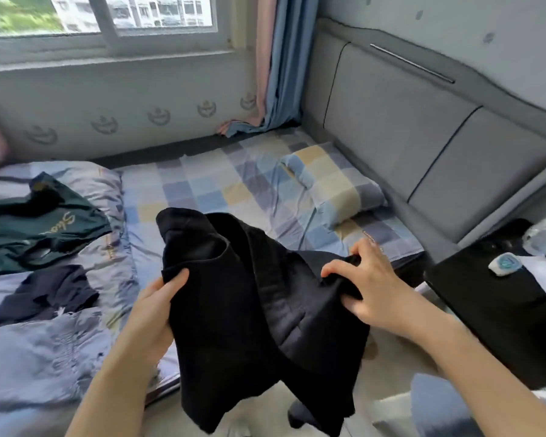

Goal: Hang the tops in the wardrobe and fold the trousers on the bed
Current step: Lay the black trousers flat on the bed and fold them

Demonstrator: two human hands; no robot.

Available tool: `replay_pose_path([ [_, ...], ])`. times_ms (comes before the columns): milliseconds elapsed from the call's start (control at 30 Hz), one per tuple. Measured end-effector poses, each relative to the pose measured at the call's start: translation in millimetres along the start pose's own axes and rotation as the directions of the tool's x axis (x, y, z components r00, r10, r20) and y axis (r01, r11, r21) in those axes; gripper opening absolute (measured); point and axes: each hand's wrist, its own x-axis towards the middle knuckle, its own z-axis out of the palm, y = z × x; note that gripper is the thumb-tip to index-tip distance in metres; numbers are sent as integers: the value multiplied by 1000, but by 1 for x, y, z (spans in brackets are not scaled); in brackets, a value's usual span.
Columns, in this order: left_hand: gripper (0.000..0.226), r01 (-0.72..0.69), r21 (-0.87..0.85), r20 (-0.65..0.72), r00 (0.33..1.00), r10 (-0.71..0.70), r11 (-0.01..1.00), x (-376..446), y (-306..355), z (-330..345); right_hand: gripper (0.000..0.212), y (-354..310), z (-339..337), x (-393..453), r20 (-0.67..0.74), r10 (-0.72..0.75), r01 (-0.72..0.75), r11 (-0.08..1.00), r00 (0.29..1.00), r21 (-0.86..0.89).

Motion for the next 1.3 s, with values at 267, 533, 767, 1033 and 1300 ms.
replay_pose_path([
  [267, 43, -83, 95, -298, 948, 108, 992, 35, 20, -66, 20, -32, 6, 123, -98, 344, -43, 381, 934, 924],
  [533, 5, -360, 53, -566, 758, 325, 932, 80, 62, -88, 16, 7, -21, 231, -57, 392, 1, 141, 918, 990],
  [767, 16, -471, 159, -669, 595, 446, 867, 127, 94, -80, 20, 100, -27, 305, 120, 425, -246, 256, 897, 935],
  [1033, 14, -324, 206, -564, 732, 382, 923, 202, 95, -45, 25, 129, -26, 362, 532, 50, -530, 208, 845, 822],
  [1300, 11, -393, 161, -656, 643, 396, 905, 234, 157, -47, 30, 134, -44, 407, 456, 14, -454, 140, 890, 880],
])
